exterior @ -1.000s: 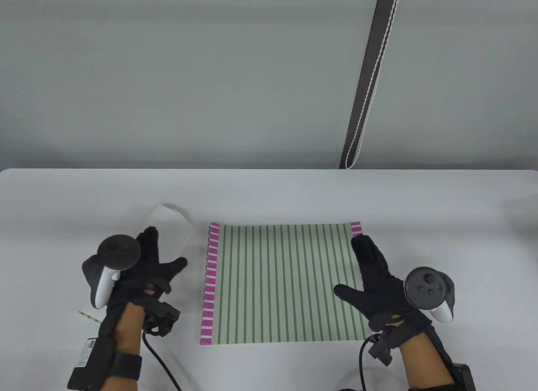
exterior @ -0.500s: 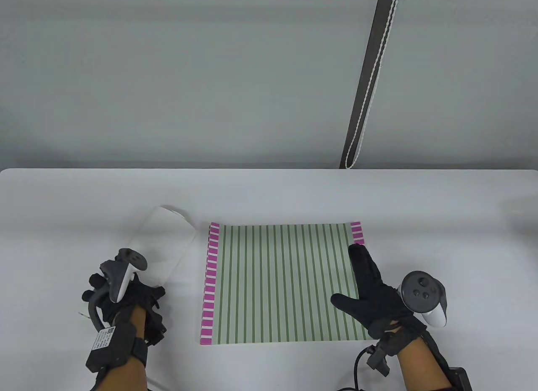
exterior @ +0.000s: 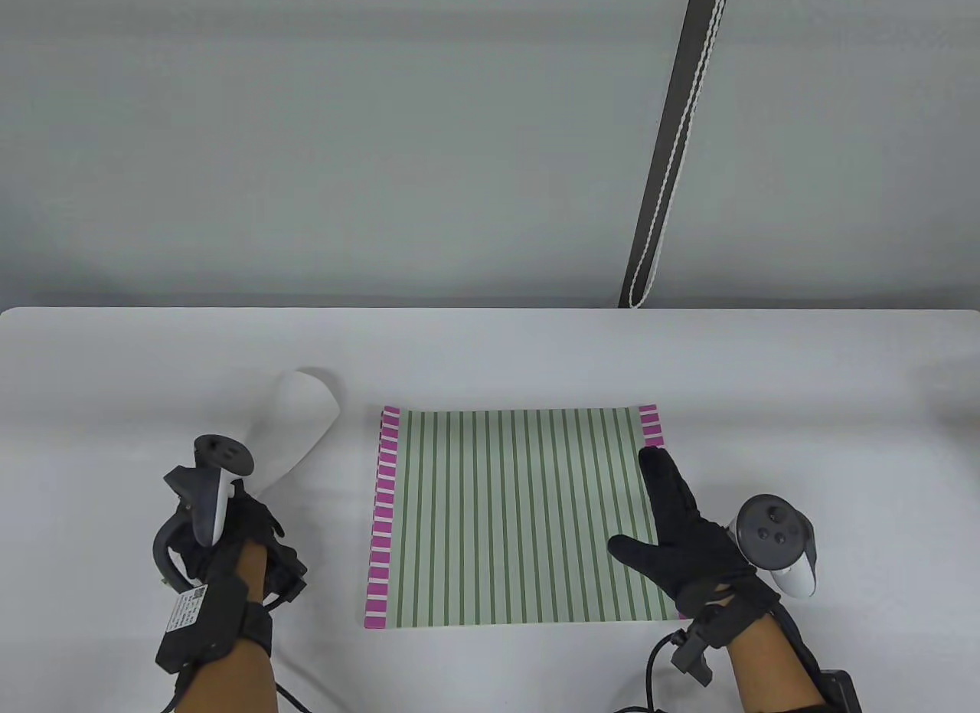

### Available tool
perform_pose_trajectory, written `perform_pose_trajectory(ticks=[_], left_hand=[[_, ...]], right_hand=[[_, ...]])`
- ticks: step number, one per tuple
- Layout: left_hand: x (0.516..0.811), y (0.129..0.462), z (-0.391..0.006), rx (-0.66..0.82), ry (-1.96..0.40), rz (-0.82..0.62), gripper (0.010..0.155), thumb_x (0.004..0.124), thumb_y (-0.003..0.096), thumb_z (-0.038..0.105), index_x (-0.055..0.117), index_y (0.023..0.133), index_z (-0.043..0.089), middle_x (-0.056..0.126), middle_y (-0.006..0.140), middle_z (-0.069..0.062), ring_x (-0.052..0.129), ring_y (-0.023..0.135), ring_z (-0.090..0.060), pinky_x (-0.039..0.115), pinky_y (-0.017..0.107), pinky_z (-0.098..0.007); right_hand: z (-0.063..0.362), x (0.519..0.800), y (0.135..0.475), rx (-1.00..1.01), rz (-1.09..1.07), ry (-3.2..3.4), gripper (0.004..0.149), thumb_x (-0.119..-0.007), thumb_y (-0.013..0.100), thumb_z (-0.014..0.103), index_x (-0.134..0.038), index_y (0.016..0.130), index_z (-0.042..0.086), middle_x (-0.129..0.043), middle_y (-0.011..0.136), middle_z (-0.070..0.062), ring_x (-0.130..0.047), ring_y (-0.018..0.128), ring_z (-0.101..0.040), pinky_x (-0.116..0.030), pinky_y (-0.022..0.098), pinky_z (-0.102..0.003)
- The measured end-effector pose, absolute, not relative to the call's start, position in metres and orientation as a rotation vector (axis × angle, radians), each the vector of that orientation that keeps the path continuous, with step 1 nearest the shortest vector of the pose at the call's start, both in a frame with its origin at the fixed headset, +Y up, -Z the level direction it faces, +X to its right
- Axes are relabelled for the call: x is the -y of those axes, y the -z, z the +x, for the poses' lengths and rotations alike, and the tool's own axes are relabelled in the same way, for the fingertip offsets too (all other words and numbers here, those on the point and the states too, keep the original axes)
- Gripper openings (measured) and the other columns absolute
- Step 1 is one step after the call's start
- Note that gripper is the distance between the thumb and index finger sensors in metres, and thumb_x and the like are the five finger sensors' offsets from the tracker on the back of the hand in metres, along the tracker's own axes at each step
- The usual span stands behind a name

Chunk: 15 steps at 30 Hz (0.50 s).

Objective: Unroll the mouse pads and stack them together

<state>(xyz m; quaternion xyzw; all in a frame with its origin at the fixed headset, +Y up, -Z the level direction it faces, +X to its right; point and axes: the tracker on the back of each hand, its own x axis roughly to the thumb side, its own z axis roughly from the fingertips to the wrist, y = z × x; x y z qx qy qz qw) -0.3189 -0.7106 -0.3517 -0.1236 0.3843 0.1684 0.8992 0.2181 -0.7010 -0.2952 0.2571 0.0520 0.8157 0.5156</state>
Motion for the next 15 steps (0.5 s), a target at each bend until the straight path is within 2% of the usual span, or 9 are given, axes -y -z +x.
perform_pose_trajectory(ticks=[6,10,15], left_hand=[[0.664,0.355,-0.292,-0.584,-0.578,-0.148,0.072,0.084,0.0407,0.038,0.047,0.102,0.038,0.075,0.1,0.003,0.085,0.088,-0.028,0.067,0.07,-0.054],[0.642,0.356,-0.265,-0.347,-0.821,-0.186,0.074,0.085,0.0401,0.04,0.047,0.104,0.033,0.077,0.098,-0.001,0.089,0.084,-0.03,0.071,0.065,-0.054],[0.645,0.356,-0.229,-0.098,-1.099,-0.285,0.079,0.085,0.0403,0.043,0.042,0.105,0.031,0.075,0.099,-0.002,0.089,0.083,-0.029,0.073,0.064,-0.052]], right_hand=[[0.217,0.702,0.295,-0.151,0.618,-1.975,0.101,-0.082,0.051,0.058,-0.01,0.108,0.016,-0.006,0.111,-0.026,-0.007,0.101,-0.054,-0.015,0.062,-0.076],[0.216,0.703,0.296,-0.157,0.625,-1.988,0.101,-0.083,0.052,0.058,-0.011,0.109,0.016,-0.006,0.111,-0.026,-0.007,0.1,-0.054,-0.015,0.062,-0.076],[0.213,0.704,0.296,-0.158,0.626,-1.991,0.101,-0.083,0.051,0.057,-0.011,0.109,0.016,-0.007,0.111,-0.026,-0.007,0.101,-0.054,-0.015,0.062,-0.076]])
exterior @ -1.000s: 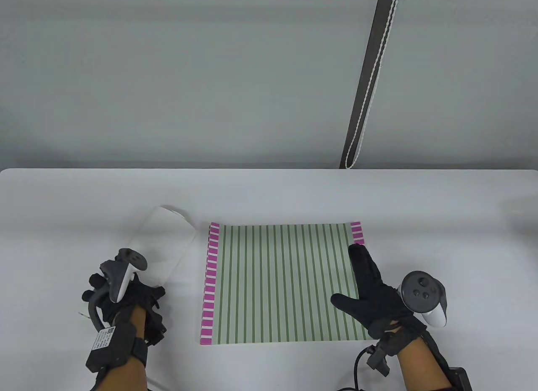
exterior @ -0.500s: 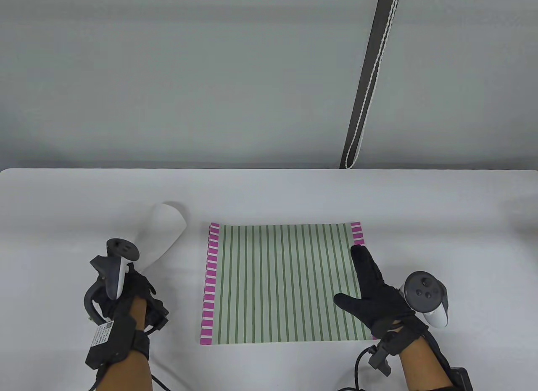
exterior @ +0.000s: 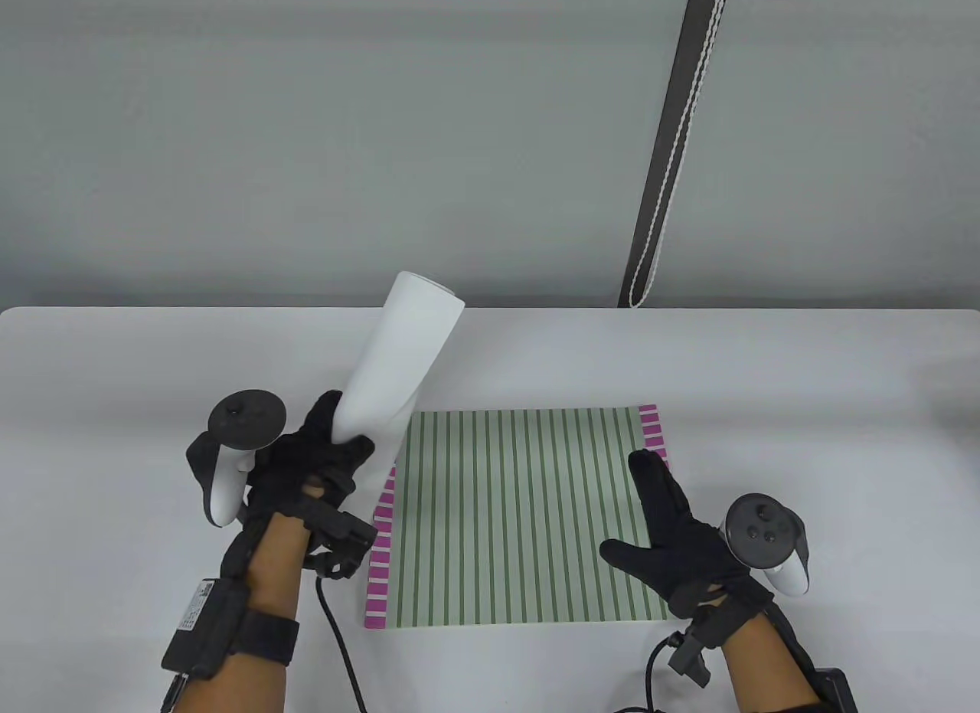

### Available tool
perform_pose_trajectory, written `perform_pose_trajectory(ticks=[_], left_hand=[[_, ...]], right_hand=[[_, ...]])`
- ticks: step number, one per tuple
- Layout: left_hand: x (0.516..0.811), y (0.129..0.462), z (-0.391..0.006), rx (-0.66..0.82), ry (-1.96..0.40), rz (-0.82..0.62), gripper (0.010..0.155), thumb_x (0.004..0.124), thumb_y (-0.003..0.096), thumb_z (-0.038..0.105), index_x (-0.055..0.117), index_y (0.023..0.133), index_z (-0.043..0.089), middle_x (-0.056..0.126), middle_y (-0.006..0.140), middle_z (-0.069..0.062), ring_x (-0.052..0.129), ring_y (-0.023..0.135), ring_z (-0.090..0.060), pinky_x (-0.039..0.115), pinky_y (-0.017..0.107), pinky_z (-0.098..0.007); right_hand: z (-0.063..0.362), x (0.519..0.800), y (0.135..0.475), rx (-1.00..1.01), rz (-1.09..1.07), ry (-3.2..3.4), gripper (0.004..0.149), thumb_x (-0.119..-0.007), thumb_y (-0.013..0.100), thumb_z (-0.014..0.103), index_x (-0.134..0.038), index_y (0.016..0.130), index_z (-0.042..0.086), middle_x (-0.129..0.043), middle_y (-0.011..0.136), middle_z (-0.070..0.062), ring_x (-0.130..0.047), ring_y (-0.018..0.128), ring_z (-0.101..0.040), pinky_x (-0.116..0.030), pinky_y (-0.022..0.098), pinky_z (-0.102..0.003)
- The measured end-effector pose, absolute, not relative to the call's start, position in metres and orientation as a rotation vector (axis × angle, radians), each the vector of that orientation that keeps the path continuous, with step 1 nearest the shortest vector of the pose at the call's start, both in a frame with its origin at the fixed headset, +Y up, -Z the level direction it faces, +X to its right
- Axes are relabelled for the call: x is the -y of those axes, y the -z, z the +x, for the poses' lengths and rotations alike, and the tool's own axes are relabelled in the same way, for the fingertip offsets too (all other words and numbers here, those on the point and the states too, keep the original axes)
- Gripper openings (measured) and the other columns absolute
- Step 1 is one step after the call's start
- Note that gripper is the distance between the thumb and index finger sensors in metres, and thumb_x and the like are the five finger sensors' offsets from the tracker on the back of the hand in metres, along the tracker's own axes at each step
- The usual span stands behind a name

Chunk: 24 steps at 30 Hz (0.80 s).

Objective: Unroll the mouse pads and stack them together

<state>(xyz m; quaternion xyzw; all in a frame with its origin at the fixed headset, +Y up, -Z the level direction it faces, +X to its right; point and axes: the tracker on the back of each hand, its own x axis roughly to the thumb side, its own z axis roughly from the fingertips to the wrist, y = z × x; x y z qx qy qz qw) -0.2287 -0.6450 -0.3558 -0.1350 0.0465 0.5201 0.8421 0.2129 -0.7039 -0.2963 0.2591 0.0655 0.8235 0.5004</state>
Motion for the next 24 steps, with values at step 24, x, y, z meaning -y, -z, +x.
perform_pose_trajectory(ticks=[24], left_hand=[[0.73,0.319,-0.089,0.426,-1.576,-0.799,0.089,0.072,0.0471,0.057,0.013,0.107,0.026,0.056,0.108,-0.01,0.081,0.09,-0.032,0.07,0.066,-0.052]], right_hand=[[0.151,0.742,0.3,-0.473,0.482,-1.463,0.101,-0.076,0.059,0.05,0.001,0.102,0.001,-0.038,0.106,-0.03,-0.059,0.095,-0.051,-0.059,0.064,-0.064]])
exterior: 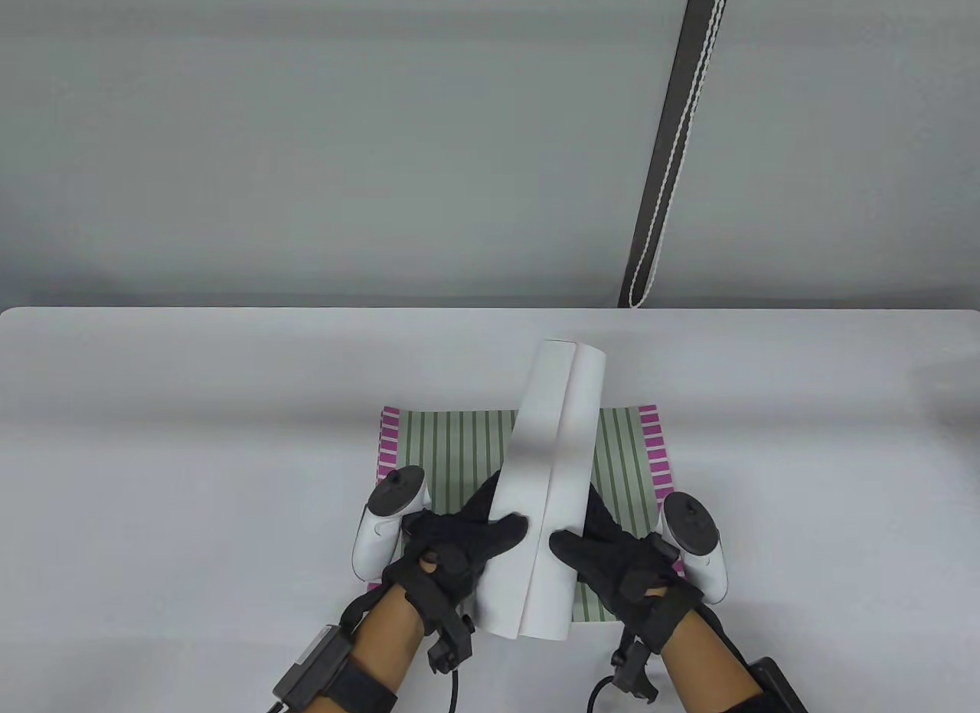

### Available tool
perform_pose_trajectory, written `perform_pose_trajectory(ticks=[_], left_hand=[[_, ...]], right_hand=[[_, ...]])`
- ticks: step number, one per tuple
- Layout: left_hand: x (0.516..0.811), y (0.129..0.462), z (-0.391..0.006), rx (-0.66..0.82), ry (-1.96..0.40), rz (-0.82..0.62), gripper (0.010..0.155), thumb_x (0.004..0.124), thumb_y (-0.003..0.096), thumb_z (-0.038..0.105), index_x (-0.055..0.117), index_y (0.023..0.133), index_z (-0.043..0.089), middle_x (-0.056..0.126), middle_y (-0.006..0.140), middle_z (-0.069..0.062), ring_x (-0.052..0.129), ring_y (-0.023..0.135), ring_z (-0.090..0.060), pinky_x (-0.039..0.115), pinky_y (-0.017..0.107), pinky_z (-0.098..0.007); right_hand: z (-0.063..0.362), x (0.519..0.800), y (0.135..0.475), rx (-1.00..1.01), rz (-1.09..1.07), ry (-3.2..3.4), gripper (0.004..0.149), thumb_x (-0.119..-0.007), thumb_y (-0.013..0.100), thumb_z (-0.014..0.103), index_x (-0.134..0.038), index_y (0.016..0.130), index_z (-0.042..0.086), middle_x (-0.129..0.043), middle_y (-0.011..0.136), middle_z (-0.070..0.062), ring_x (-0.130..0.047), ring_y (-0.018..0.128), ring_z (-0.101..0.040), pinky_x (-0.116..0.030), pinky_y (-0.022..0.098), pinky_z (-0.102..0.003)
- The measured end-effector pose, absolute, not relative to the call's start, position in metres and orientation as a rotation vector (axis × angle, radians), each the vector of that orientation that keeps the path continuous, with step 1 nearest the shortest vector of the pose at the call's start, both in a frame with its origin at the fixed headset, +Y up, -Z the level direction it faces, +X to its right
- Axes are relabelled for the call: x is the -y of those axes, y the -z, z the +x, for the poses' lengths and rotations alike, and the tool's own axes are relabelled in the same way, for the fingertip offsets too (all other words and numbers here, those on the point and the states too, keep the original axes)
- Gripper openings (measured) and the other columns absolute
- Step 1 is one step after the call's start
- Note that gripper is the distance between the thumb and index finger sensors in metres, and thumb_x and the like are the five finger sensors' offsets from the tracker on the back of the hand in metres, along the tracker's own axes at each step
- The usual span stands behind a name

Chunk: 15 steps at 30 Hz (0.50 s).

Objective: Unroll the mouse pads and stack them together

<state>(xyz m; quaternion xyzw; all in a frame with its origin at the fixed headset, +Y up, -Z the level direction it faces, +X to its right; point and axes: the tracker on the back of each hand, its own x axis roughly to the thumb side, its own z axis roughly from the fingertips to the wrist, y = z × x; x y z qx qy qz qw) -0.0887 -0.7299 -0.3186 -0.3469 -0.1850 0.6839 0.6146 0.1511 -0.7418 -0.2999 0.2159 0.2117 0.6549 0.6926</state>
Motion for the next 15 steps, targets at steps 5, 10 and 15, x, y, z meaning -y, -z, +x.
perform_pose_trajectory(ticks=[5,10,15], left_hand=[[0.724,0.32,-0.09,0.324,-1.264,-0.69,0.091,0.072,0.0443,0.066,0.026,0.108,0.02,0.073,0.099,-0.005,0.094,0.077,-0.025,0.079,0.059,-0.046],[0.726,0.323,-0.109,0.362,-1.416,-0.689,0.093,0.071,0.044,0.066,0.022,0.107,0.018,0.064,0.106,-0.012,0.09,0.082,-0.029,0.077,0.061,-0.049],[0.73,0.323,-0.122,0.377,-1.632,-0.833,0.109,0.072,0.0412,0.077,0.01,0.107,0.015,0.043,0.112,-0.022,0.08,0.091,-0.041,0.075,0.062,-0.055]], right_hand=[[0.161,0.745,0.301,-0.419,0.357,-1.51,0.093,-0.082,0.057,0.038,-0.011,0.105,0.003,-0.057,0.1,-0.023,-0.083,0.08,-0.044,-0.076,0.057,-0.052],[0.173,0.747,0.304,-0.373,0.3,-1.516,0.089,-0.084,0.055,0.033,-0.017,0.106,0.004,-0.064,0.095,-0.021,-0.092,0.072,-0.032,-0.083,0.052,-0.046],[0.171,0.744,0.305,-0.376,0.373,-1.47,0.09,-0.084,0.055,0.033,-0.016,0.107,0.005,-0.063,0.096,-0.022,-0.091,0.074,-0.033,-0.081,0.053,-0.046]])
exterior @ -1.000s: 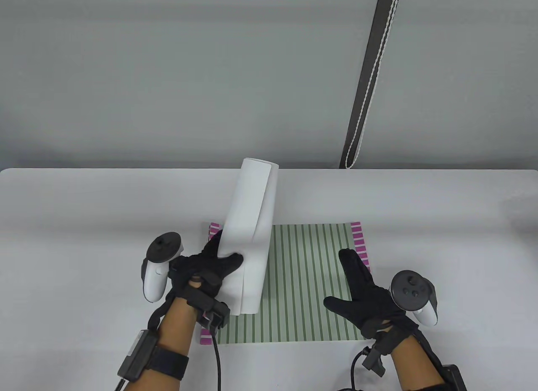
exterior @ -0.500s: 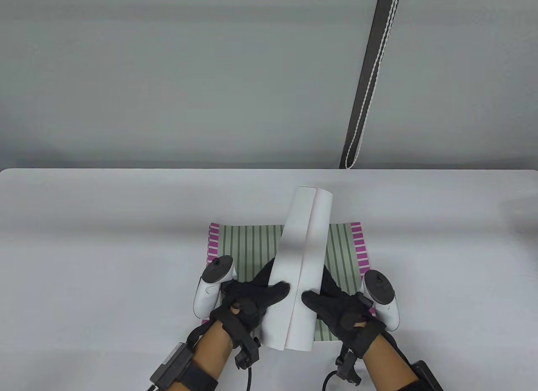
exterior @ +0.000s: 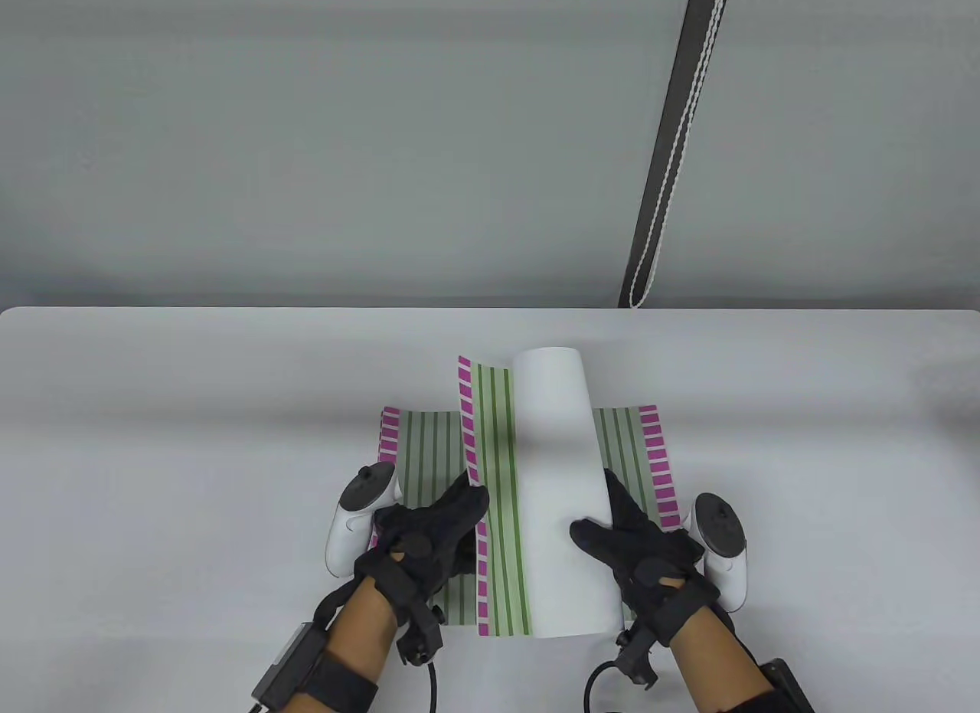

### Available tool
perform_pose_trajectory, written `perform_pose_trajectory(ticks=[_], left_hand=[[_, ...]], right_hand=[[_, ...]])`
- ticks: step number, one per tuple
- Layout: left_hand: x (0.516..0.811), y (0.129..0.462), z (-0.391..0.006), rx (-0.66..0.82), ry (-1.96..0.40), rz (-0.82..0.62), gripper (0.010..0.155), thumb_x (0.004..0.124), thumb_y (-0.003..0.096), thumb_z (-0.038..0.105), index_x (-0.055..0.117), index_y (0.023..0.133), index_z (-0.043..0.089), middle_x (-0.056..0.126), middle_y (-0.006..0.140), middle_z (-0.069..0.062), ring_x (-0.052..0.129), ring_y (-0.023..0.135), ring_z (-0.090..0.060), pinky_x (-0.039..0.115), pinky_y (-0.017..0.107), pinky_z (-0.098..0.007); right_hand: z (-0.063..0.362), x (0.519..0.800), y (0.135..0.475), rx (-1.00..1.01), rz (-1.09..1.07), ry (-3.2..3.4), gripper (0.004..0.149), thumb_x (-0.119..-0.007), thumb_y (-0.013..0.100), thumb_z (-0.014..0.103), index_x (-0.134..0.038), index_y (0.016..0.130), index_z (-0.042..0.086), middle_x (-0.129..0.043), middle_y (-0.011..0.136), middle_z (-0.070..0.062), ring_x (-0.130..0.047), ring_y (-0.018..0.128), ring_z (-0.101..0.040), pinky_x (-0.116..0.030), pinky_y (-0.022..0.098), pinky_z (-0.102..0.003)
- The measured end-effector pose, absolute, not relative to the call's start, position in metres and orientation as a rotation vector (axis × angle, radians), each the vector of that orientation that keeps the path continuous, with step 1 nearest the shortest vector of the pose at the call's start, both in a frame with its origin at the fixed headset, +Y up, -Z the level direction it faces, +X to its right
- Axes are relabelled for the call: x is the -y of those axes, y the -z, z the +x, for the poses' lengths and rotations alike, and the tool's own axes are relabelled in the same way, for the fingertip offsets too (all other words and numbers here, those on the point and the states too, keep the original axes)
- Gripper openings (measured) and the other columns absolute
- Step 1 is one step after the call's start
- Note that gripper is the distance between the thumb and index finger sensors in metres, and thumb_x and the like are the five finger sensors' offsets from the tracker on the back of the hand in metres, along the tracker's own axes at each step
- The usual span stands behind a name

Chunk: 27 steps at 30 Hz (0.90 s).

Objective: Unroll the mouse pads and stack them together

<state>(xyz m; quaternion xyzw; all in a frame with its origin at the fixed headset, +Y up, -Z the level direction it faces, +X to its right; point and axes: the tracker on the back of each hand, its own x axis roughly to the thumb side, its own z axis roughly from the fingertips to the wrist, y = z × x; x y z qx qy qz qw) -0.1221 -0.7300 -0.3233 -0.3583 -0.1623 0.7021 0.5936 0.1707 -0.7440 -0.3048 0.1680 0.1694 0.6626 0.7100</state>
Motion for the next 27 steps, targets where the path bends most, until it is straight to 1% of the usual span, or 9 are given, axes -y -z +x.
perform_pose_trajectory(ticks=[1,3,4,6,14,16,19,22,27], left_hand=[[0.731,0.323,-0.121,0.397,-1.566,-0.833,0.107,0.073,0.0431,0.073,0.009,0.107,0.016,0.047,0.111,-0.021,0.084,0.089,-0.038,0.078,0.061,-0.053],[0.729,0.322,-0.121,0.351,-1.475,-0.825,0.085,0.069,0.0509,0.052,0.014,0.107,0.017,0.063,0.105,-0.015,0.093,0.082,-0.03,0.085,0.057,-0.045],[0.729,0.322,-0.122,0.299,-1.482,-0.796,0.075,0.065,0.0519,0.041,0.02,0.107,0.018,0.071,0.1,-0.013,0.097,0.077,-0.029,0.087,0.055,-0.044],[0.729,0.322,-0.121,0.27,-1.569,-0.778,0.068,0.064,0.0501,0.03,0.027,0.107,0.022,0.078,0.095,-0.014,0.102,0.07,-0.03,0.089,0.05,-0.045],[0.725,0.322,-0.123,0.247,-1.528,-0.728,0.068,0.063,0.0497,0.027,0.027,0.107,0.023,0.079,0.093,-0.013,0.103,0.066,-0.029,0.09,0.048,-0.043],[0.722,0.321,-0.122,0.251,-1.498,-0.715,0.068,0.063,0.0495,0.027,0.028,0.107,0.023,0.08,0.092,-0.013,0.103,0.065,-0.028,0.091,0.047,-0.043],[0.717,0.32,-0.118,0.271,-1.475,-0.707,0.068,0.063,0.0492,0.026,0.028,0.107,0.023,0.08,0.092,-0.013,0.103,0.065,-0.028,0.091,0.047,-0.043],[0.714,0.318,-0.116,0.276,-1.44,-0.701,0.067,0.063,0.0491,0.025,0.029,0.107,0.024,0.08,0.092,-0.014,0.103,0.064,-0.029,0.09,0.047,-0.043],[0.712,0.319,-0.12,0.285,-1.445,-0.689,0.067,0.064,0.049,0.025,0.03,0.107,0.024,0.081,0.091,-0.014,0.104,0.064,-0.029,0.091,0.047,-0.043]], right_hand=[[0.169,0.743,0.304,-0.38,0.382,-1.483,0.09,-0.083,0.055,0.033,-0.016,0.107,0.005,-0.063,0.096,-0.021,-0.091,0.074,-0.033,-0.081,0.053,-0.046],[0.168,0.743,0.304,-0.391,0.383,-1.479,0.09,-0.084,0.055,0.033,-0.017,0.107,0.005,-0.064,0.096,-0.022,-0.091,0.073,-0.033,-0.081,0.053,-0.047],[0.169,0.745,0.304,-0.402,0.388,-1.476,0.09,-0.084,0.055,0.034,-0.016,0.107,0.005,-0.063,0.096,-0.022,-0.091,0.074,-0.034,-0.081,0.053,-0.047],[0.171,0.749,0.305,-0.425,0.379,-1.45,0.091,-0.083,0.056,0.037,-0.015,0.107,0.004,-0.062,0.097,-0.023,-0.09,0.075,-0.034,-0.081,0.054,-0.047],[0.176,0.754,0.305,-0.494,0.341,-1.46,0.09,-0.075,0.06,0.041,-0.006,0.106,0.007,-0.04,0.105,-0.032,-0.074,0.087,-0.05,-0.071,0.058,-0.059],[0.171,0.75,0.302,-0.551,0.378,-1.468,0.098,-0.075,0.061,0.051,0.001,0.105,0.007,-0.029,0.106,-0.035,-0.062,0.091,-0.055,-0.067,0.06,-0.063],[0.167,0.75,0.299,-0.602,0.372,-1.492,0.111,-0.077,0.057,0.06,0.009,0.1,0.005,-0.02,0.106,-0.036,-0.053,0.094,-0.057,-0.062,0.061,-0.067],[0.166,0.755,0.298,-0.598,0.329,-1.509,0.114,-0.083,0.055,0.058,0.007,0.1,0.005,-0.024,0.105,-0.035,-0.057,0.093,-0.056,-0.065,0.06,-0.065],[0.174,0.759,0.303,-0.555,0.284,-1.501,0.108,-0.086,0.055,0.05,-0.001,0.103,0.004,-0.04,0.105,-0.031,-0.072,0.088,-0.05,-0.073,0.057,-0.059]])
